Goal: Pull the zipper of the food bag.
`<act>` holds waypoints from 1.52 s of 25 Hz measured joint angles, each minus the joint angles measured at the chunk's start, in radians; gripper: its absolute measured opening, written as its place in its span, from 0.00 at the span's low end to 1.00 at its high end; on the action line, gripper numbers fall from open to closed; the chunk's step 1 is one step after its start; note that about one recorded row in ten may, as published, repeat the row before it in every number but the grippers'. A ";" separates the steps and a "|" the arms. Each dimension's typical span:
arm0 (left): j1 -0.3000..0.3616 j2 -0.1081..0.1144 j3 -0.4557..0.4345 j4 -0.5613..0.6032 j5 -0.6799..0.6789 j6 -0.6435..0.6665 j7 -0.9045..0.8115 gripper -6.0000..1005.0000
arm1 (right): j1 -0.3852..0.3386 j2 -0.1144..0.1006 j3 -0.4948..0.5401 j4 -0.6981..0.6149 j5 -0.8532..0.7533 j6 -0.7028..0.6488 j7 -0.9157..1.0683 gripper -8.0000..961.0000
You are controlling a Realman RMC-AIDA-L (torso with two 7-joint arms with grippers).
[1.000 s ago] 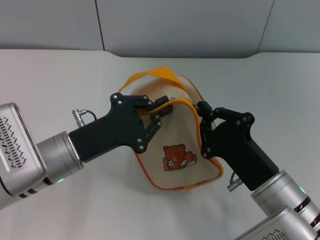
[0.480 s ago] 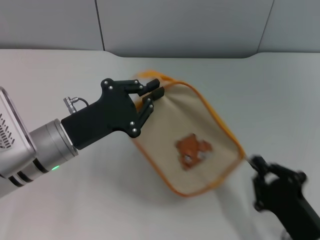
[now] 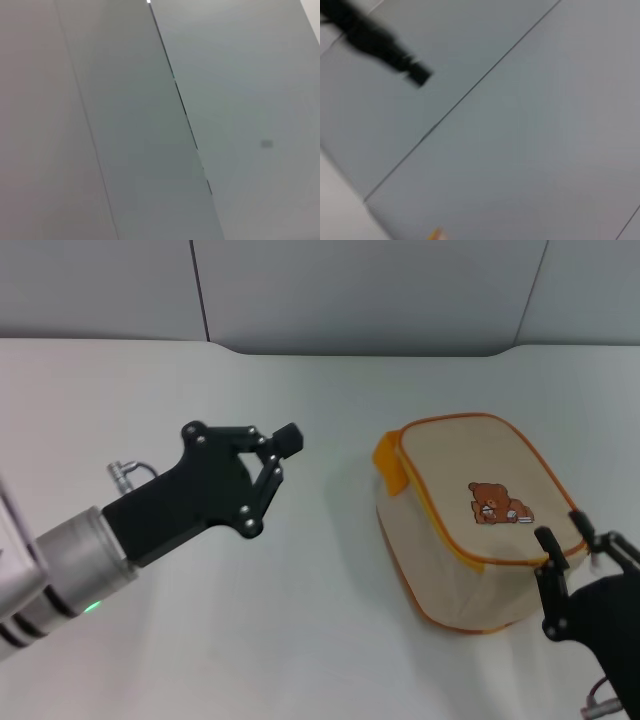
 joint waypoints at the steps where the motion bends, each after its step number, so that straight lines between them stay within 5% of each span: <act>1: 0.022 0.002 0.000 0.005 0.000 0.018 -0.025 0.03 | 0.017 -0.006 -0.003 0.002 -0.002 -0.033 0.089 0.14; 5: 0.050 0.008 0.003 0.018 0.002 0.036 -0.113 0.01 | 0.046 -0.035 -0.013 0.001 -0.010 -0.096 0.299 0.31; 6: 0.058 0.009 0.006 0.027 0.005 0.036 -0.142 0.00 | 0.059 -0.055 -0.023 -0.001 -0.019 -0.111 0.403 0.36; 7: 0.067 0.009 0.012 0.039 0.007 0.036 -0.174 0.02 | 0.093 -0.109 -0.052 -0.026 -0.057 -0.132 0.666 0.39; 8: 0.082 0.009 0.050 0.077 0.010 0.031 -0.244 0.03 | 0.093 -0.109 -0.052 -0.026 -0.057 -0.132 0.666 0.43; 10: 0.088 0.009 0.090 0.105 0.012 0.029 -0.285 0.05 | 0.142 -0.160 -0.087 -0.098 -0.122 -0.144 0.966 0.51; 12: 0.096 0.012 0.204 0.174 0.013 0.029 -0.380 0.07 | 0.191 -0.172 -0.121 -0.244 -0.206 -0.172 1.270 0.59; 13: 0.106 0.014 0.290 0.230 0.014 0.033 -0.442 0.08 | 0.234 -0.126 -0.173 -0.503 -0.309 -0.228 1.600 0.61; 14: 0.106 0.014 0.290 0.230 0.014 0.033 -0.442 0.09 | 0.234 -0.126 -0.173 -0.503 -0.309 -0.228 1.600 0.64; 15: 0.113 0.014 0.331 0.260 0.014 0.036 -0.466 0.10 | 0.246 -0.101 -0.194 -0.622 -0.349 -0.252 1.707 0.66; 16: 0.124 0.013 0.384 0.296 0.014 0.041 -0.497 0.11 | 0.265 -0.045 -0.247 -0.828 -0.416 -0.293 1.897 0.68; 20: 0.132 0.014 0.442 0.324 0.014 0.047 -0.534 0.32 | 0.286 -0.008 -0.325 -1.003 -0.454 -0.314 2.028 0.76; 26: 0.142 0.023 0.463 0.335 0.014 0.081 -0.539 0.59 | 0.308 -0.009 -0.370 -1.005 -0.457 -0.305 2.023 0.88; 31: 0.144 0.030 0.460 0.337 0.014 0.100 -0.540 0.76 | 0.308 -0.009 -0.364 -0.994 -0.456 -0.304 2.002 0.88; 38: 0.153 0.029 0.457 0.342 0.014 0.101 -0.540 0.80 | 0.306 -0.007 -0.363 -0.983 -0.454 -0.301 1.977 0.88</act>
